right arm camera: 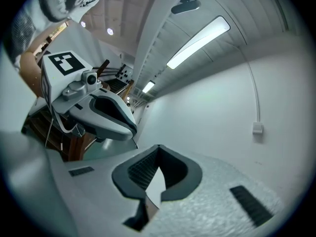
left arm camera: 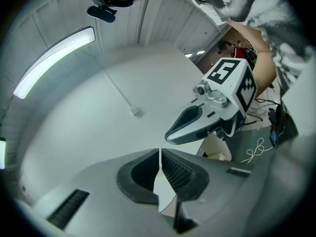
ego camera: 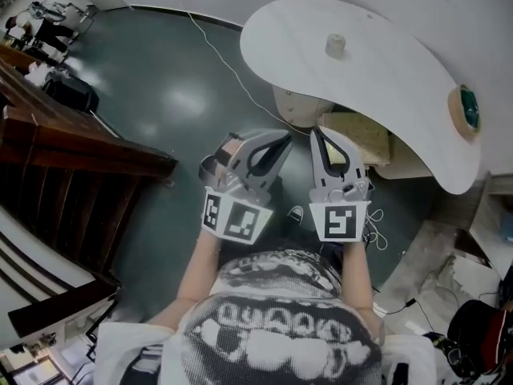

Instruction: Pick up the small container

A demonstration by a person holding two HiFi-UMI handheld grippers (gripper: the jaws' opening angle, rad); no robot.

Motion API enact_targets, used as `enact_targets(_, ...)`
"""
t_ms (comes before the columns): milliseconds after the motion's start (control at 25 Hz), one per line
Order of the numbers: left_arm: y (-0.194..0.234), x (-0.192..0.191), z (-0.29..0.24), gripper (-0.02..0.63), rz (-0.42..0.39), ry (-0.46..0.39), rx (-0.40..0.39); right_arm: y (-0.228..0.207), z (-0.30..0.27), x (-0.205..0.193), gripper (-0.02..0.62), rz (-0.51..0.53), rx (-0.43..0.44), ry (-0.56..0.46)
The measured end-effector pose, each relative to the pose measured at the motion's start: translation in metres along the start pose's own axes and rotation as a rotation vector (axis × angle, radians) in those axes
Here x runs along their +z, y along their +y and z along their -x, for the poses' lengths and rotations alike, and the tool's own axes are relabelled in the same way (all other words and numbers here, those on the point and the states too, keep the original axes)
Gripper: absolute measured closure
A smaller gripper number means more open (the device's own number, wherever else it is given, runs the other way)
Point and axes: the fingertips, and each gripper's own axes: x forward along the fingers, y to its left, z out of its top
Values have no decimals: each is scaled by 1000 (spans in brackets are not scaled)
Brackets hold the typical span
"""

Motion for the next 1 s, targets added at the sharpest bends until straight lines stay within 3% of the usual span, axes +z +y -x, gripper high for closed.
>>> enact_targets(280, 27, -28, -47, 592, -7, -38, -51, -25, -35, -29, 594, 17, -62, 76)
enact_targets(520, 69, -50, -104, 592, -22, -96, -108, -62, -91, -56, 594, 120, -128, 173)
enact_targets(1000, 117, -101, -180, 592, -69, -190, -279, -111, -171, -112, 592, 104, -279, 359)
